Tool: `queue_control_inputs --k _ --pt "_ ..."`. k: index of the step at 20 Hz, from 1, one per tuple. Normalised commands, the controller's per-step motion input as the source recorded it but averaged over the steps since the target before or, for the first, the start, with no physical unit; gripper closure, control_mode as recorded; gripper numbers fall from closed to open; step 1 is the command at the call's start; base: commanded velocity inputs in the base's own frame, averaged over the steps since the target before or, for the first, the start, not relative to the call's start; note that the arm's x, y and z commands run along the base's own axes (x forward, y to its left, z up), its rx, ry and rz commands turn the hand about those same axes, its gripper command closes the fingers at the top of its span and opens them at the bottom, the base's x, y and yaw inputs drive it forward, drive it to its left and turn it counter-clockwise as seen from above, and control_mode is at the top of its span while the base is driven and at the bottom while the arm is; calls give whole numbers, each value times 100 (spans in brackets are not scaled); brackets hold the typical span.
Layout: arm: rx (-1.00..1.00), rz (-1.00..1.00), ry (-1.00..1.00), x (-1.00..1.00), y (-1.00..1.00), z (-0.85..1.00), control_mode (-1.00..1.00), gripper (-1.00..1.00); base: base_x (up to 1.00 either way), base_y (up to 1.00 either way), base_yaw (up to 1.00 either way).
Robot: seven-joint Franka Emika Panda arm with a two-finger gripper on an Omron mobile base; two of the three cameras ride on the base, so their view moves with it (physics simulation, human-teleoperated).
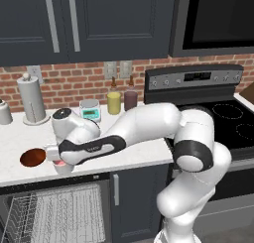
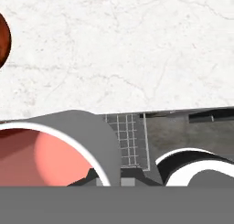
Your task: Pick up the cup and bowl from the counter, place them in the dishwasher, and close the dishwasher door.
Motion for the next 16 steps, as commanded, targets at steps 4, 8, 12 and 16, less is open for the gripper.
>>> queue_control_inputs --k 4,8,12,16 --pt "-15 -7 0 -100 0 -1 -100 100 0 0 0" --pt "-18 -12 0 -99 26 -21 -100 100 0 0 0" --pt "-12 -11 0 -65 66 -45 -100 100 0 0 0" --pt "-17 -17 -2 -27 70 -69 -100 100 0 0 0"
